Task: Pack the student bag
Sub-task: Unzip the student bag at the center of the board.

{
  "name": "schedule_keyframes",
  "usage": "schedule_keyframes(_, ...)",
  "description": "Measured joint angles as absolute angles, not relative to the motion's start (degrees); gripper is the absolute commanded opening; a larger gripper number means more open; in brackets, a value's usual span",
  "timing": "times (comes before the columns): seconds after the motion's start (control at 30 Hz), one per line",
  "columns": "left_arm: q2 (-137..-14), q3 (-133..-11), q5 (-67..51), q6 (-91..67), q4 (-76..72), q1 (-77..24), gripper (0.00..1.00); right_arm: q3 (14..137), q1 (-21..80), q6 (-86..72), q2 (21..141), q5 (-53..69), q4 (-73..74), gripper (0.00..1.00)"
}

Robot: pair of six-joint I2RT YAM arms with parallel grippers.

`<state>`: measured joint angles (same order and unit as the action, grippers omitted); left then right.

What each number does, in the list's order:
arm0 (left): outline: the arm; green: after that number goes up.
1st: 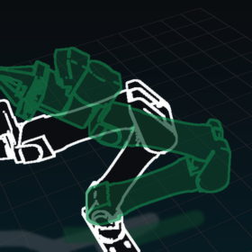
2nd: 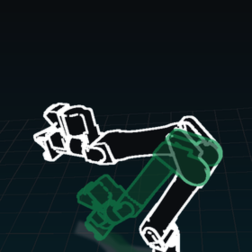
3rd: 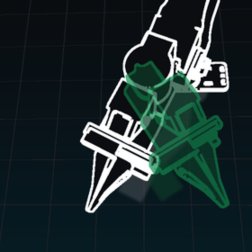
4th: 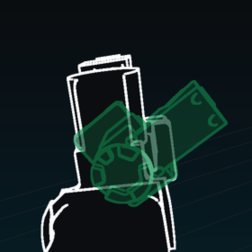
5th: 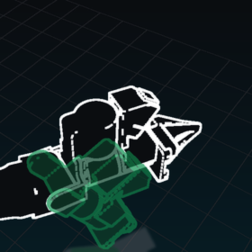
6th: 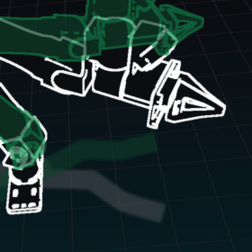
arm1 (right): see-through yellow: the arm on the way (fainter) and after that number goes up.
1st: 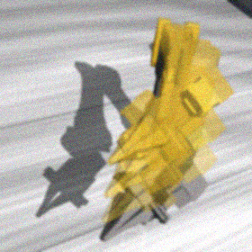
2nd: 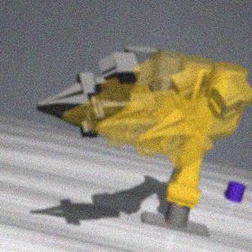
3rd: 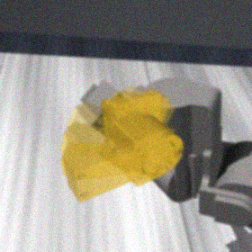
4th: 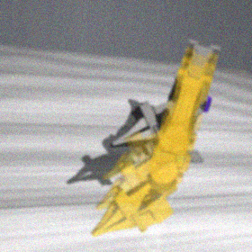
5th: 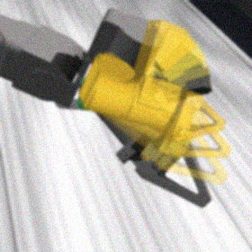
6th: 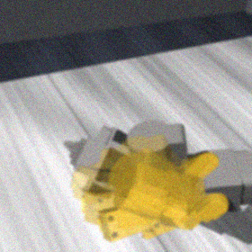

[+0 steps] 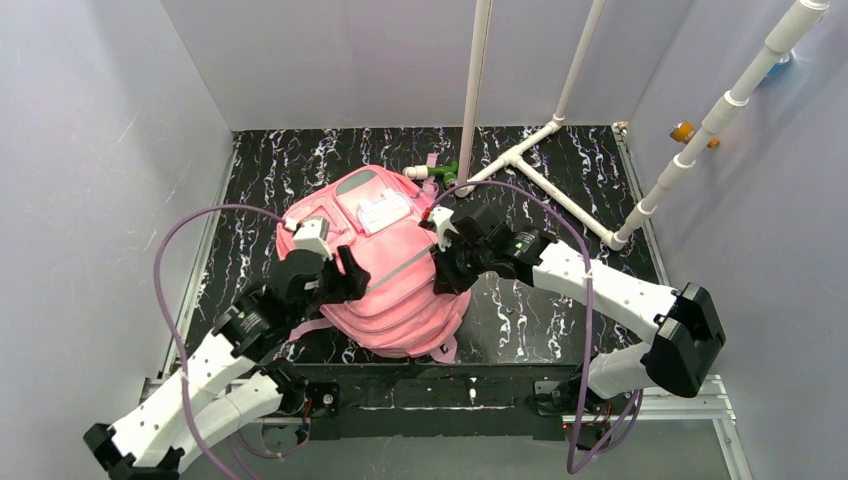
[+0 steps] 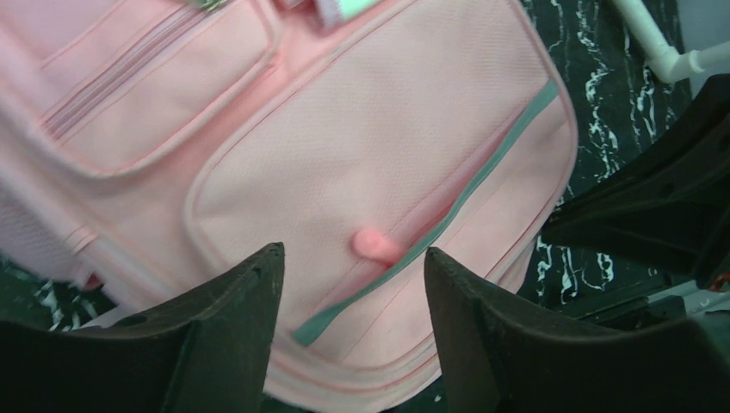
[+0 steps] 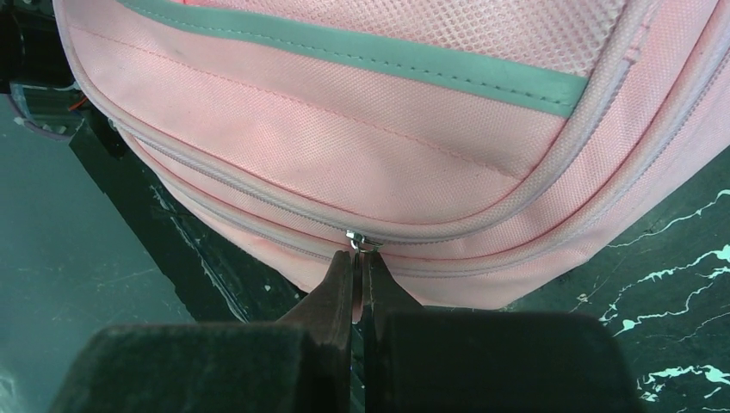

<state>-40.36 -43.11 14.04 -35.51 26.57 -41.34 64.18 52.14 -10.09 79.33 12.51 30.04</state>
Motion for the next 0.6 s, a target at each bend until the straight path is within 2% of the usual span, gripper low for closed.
schedule_keyframes(0.13, -33.6, -42.7, 17.2, -35.7, 34.6, -41.4, 0.48, 63.1, 52.1, -11.0, 78.9, 12.7, 28.5, 0.01)
schedule_keyframes(0.3, -28.9, -40.1, 20.5, -36.9, 39.7, -41.3, 0.46, 62.9, 51.8, -11.9, 78.2, 12.9, 27.9, 0.01)
schedule_keyframes(0.43, -31.2, -37.3, 19.8, -37.0, 38.1, -41.3, 0.43, 62.3, 51.7, -12.1, 78.1, 13.4, 27.2, 0.01)
schedule_keyframes(0.6, -37.0, -35.4, 14.4, -36.1, 29.2, -40.8, 0.38, 62.3, 51.7, -12.6, 78.1, 13.4, 27.6, 0.01)
